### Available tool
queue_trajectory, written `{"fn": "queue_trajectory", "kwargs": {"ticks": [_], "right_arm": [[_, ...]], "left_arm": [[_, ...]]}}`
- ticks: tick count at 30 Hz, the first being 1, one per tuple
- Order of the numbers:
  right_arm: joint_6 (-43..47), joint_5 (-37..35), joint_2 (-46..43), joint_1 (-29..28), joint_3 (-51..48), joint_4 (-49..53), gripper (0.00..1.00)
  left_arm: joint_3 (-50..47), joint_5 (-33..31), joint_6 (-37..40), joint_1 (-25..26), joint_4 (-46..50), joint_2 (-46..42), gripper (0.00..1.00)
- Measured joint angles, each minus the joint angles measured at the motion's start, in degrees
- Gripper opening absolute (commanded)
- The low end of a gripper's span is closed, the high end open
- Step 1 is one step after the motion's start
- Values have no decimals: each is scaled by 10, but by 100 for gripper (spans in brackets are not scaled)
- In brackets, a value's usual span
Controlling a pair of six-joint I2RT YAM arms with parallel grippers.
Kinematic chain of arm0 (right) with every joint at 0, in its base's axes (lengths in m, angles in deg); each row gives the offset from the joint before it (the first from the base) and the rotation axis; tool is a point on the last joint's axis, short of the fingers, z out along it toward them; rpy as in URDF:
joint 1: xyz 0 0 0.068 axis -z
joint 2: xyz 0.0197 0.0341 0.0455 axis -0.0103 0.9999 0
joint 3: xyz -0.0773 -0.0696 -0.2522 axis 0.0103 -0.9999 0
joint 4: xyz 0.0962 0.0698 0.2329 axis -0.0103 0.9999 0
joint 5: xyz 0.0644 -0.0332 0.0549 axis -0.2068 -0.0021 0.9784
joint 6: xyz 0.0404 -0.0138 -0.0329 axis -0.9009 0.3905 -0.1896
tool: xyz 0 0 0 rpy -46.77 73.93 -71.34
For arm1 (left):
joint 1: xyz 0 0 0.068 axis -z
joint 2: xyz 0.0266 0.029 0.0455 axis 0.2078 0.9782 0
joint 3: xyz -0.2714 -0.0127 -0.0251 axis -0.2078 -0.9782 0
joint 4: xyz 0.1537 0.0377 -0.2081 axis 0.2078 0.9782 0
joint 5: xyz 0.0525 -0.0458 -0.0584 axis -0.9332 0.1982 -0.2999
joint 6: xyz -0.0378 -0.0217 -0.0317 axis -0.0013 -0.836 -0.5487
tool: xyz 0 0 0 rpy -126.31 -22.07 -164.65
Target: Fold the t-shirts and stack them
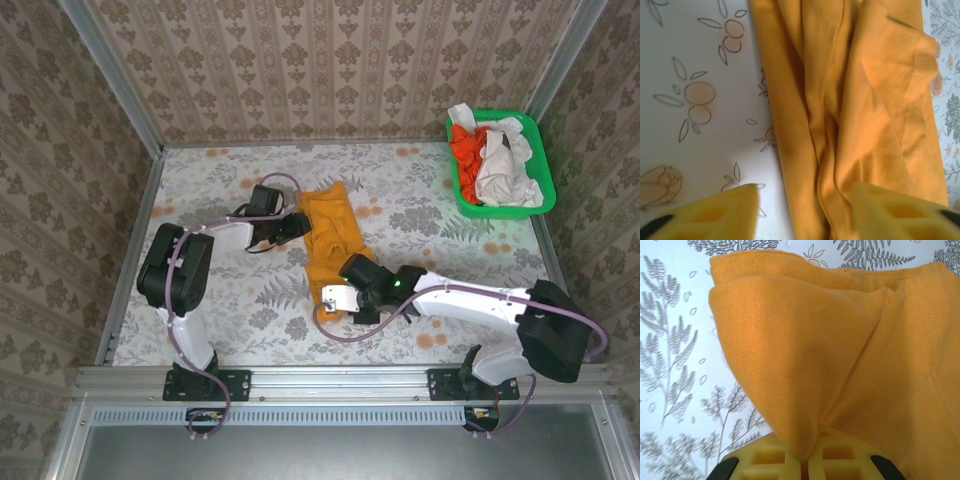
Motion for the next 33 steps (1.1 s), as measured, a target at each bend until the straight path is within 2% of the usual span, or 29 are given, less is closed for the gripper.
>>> {"fn": "queue_trajectory", "kwargs": {"ticks": [2,7,10,15,16,24,29,33], "right_arm": [[-7,4,-17,-1,-2,10,2],[-12,6,-26,-1,-3,29,2],[-11,6,-26,-1,-2,37,2],[-11,11,-29,-1,18,59,2],[-11,15,-33,-1,22,63,2],[21,21,-42,10,81,92,2],[75,18,28,66,168,104,2],[123,17,97,115,238,115,2]], "left_arm": [[9,7,-9,0,-3,12,32],[19,19,-21,0,-16,34,33],[19,24,-28,0,-23,47,27],[20,32,-34,-1,-24,53,2],[21,35,-33,0,-26,56,0],[27,55,-25,0,-31,66,0],[26,73,-17,-10,-37,70,0],[26,111,-16,-24,-48,82,0]]}}
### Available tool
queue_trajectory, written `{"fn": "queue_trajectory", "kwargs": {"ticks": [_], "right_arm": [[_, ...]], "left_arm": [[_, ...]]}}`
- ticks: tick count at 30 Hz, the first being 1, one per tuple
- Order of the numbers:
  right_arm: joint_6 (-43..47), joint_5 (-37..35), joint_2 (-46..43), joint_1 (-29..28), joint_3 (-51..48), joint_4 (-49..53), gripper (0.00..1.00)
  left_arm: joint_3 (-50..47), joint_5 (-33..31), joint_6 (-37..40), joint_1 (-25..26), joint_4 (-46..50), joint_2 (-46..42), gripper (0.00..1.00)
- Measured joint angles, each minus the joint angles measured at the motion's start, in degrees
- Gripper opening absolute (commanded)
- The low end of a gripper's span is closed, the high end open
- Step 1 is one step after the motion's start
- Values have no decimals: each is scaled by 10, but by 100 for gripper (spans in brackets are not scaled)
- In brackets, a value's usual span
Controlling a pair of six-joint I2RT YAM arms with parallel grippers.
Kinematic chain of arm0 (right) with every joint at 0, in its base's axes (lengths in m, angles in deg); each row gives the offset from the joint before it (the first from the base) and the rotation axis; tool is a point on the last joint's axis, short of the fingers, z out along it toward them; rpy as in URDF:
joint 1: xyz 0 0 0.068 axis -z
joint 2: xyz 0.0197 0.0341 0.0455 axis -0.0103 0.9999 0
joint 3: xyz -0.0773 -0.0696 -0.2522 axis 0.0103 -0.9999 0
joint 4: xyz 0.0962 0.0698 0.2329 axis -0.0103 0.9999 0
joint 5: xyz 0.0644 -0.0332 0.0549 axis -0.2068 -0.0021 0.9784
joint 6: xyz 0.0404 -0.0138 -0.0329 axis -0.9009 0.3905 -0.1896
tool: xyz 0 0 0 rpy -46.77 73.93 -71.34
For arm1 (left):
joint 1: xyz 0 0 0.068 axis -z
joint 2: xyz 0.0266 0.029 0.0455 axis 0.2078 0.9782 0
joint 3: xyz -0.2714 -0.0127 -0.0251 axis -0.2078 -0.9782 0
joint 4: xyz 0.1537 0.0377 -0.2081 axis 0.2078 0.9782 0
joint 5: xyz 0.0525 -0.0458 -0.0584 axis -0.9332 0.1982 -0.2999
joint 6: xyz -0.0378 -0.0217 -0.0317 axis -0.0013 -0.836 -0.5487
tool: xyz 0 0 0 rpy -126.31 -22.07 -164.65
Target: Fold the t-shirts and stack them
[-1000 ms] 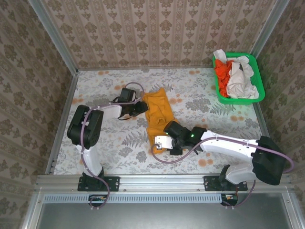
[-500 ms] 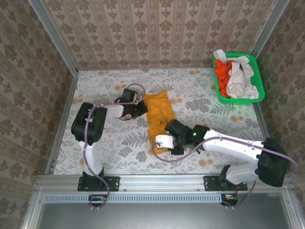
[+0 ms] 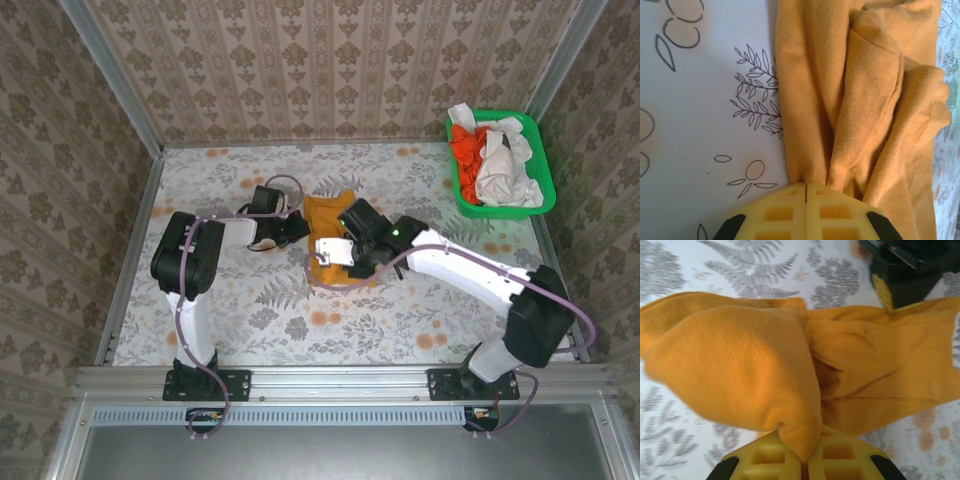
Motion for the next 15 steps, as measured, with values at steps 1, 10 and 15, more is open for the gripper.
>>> {"fn": "queue_trajectory", "kwargs": {"ticks": [1,10,15], "right_arm": [[12,0,16,10,17,2,2],[83,-7,144,59,162,11,2],[101,-18,198,68,224,9,2]], "left_arm": [[1,9,2,-3,-1,3,0],[14,55,15,-17,8,18,0],[20,69,19,-21,13,24,0]]}}
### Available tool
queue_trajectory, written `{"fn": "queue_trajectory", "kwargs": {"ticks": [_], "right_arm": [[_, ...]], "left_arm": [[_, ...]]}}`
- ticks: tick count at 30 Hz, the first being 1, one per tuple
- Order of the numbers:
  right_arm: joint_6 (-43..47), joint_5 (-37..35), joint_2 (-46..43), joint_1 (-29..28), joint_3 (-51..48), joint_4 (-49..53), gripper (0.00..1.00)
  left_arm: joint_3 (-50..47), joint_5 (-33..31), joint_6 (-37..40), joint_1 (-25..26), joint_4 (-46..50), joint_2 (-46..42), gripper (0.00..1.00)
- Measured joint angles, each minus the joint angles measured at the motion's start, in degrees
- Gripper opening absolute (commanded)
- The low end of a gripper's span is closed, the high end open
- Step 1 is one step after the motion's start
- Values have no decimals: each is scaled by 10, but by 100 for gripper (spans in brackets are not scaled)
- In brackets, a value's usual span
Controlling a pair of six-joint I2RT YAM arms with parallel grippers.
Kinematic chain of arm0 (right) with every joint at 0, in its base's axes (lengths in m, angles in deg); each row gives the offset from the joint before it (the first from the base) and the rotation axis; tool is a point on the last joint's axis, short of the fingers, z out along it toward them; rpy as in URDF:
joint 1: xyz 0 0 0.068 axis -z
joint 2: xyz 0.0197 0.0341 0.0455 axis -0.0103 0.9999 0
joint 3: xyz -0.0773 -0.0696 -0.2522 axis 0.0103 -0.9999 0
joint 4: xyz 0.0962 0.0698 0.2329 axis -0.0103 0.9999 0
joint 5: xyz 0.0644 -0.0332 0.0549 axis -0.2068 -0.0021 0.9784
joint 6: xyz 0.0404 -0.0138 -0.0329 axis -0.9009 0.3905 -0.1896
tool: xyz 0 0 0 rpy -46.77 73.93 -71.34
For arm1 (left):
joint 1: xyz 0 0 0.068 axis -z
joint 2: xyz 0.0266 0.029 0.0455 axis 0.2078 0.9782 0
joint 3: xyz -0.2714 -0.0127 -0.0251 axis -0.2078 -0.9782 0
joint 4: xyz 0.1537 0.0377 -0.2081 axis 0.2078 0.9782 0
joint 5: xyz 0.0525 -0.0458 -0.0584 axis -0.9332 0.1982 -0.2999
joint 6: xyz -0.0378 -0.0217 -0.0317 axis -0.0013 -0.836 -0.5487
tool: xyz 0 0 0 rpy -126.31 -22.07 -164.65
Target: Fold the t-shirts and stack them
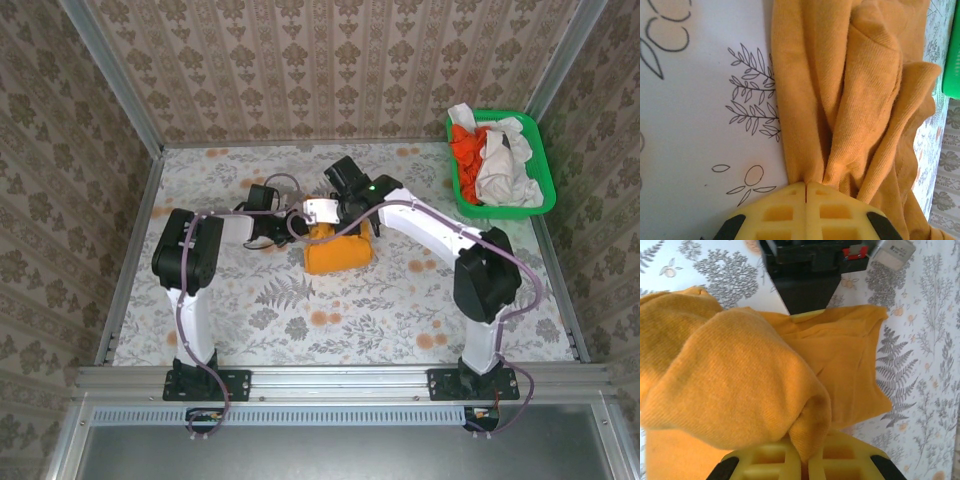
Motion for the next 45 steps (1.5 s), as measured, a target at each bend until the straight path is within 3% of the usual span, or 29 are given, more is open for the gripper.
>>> {"fn": "queue_trajectory", "kwargs": {"ticks": [19,22,24,27,31,38,40,45], "right_arm": [[8,-62,168,26,116,-70,4],[-3,-71,184,28,116,-92,30],[-7,-76,188,28,116,-107,37],[-19,-82,187,28,111,-135,65],[-47,-83,150,32,48,-195,82],[-172,-72,9,52,-95,-303,91],[-249,-77,-34,59,-129,-333,95],[-480,-96,-87,76,-175,-339,92]], "left_arm": [[17,25,10,-5,22,12,0],[17,25,10,-5,22,12,0],[17,25,10,-5,22,12,0],[16,25,10,-5,21,12,0],[3,19,10,-6,3,4,3],[-48,-17,9,-8,-31,-39,25],[-74,-41,11,-16,-24,-70,35],[-106,-118,16,-28,28,-142,55]]}}
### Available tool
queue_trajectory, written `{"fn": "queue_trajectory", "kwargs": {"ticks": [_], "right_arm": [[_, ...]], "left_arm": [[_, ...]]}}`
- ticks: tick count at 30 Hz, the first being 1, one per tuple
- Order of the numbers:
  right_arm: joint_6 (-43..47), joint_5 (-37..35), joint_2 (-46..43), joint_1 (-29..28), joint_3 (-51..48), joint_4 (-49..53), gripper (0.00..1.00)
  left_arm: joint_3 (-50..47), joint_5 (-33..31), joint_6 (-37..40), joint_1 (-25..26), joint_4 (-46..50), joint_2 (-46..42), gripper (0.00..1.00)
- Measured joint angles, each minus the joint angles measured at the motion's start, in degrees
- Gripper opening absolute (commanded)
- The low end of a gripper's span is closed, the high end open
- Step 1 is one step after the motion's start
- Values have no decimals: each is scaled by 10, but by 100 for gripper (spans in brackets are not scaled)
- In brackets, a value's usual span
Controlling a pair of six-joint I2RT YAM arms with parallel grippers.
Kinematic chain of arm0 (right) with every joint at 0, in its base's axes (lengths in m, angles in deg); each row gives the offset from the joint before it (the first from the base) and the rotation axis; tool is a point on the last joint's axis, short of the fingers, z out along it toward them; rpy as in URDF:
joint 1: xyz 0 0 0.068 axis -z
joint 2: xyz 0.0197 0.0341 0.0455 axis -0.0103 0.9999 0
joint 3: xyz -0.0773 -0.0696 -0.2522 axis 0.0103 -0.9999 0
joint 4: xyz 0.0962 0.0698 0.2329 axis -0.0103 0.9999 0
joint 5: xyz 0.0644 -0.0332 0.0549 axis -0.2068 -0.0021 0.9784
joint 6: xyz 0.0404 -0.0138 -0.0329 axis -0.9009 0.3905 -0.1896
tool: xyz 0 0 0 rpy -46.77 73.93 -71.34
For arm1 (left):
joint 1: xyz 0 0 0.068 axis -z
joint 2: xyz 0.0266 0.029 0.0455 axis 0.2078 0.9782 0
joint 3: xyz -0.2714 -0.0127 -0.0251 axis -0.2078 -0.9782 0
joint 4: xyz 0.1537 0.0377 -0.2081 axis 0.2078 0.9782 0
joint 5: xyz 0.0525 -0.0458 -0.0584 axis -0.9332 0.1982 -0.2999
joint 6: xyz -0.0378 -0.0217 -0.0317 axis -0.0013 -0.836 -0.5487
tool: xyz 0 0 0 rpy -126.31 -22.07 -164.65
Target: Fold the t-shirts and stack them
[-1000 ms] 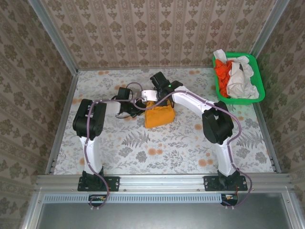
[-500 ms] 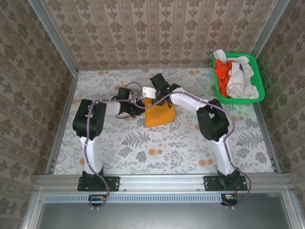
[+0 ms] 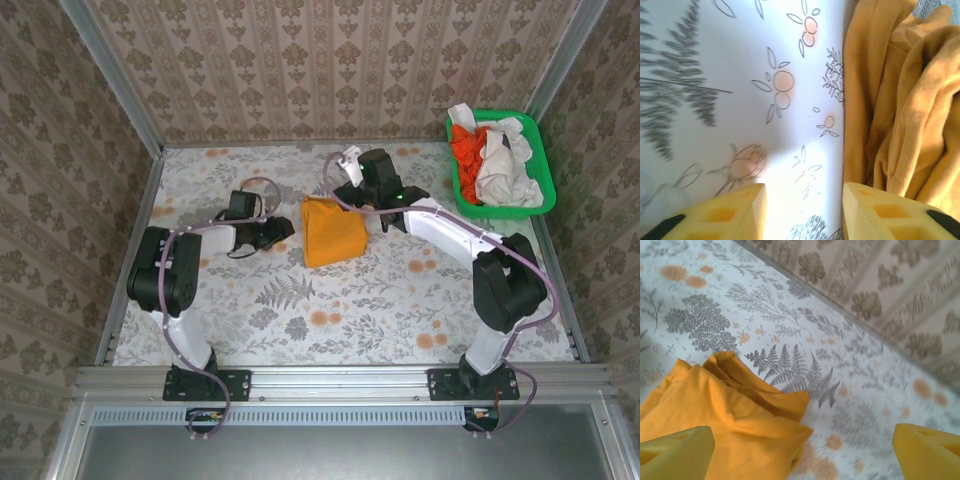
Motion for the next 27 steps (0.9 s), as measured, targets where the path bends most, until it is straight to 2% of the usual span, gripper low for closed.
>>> {"fn": "queue_trajectory", "kwargs": {"ticks": [2,5,9,13,15,17,23,25,27], "right_arm": [[-81,16,-14,12,-32,-1,90],[-185,50,-31,38,-96,-1,84],[-299,87,-43,72,-170,1,70],[-371,111,-59,92,-222,-2,61],[-397,123,-61,99,-232,-4,56],[-418,135,-60,106,-235,-9,53],[-450,178,-7,115,-207,-23,40],[-455,199,28,115,-187,-24,31],[-456,225,54,114,-175,-28,29]], "left_arm": [[5,-31,6,12,21,-23,62],[39,-77,18,52,57,-39,61],[112,-132,43,115,101,-37,45],[196,-160,65,160,129,-8,28],[223,-162,72,167,132,15,21],[248,-163,75,167,139,46,19],[273,-155,73,149,161,139,18],[273,-145,71,142,161,156,18],[277,-135,68,138,160,156,19]]}}
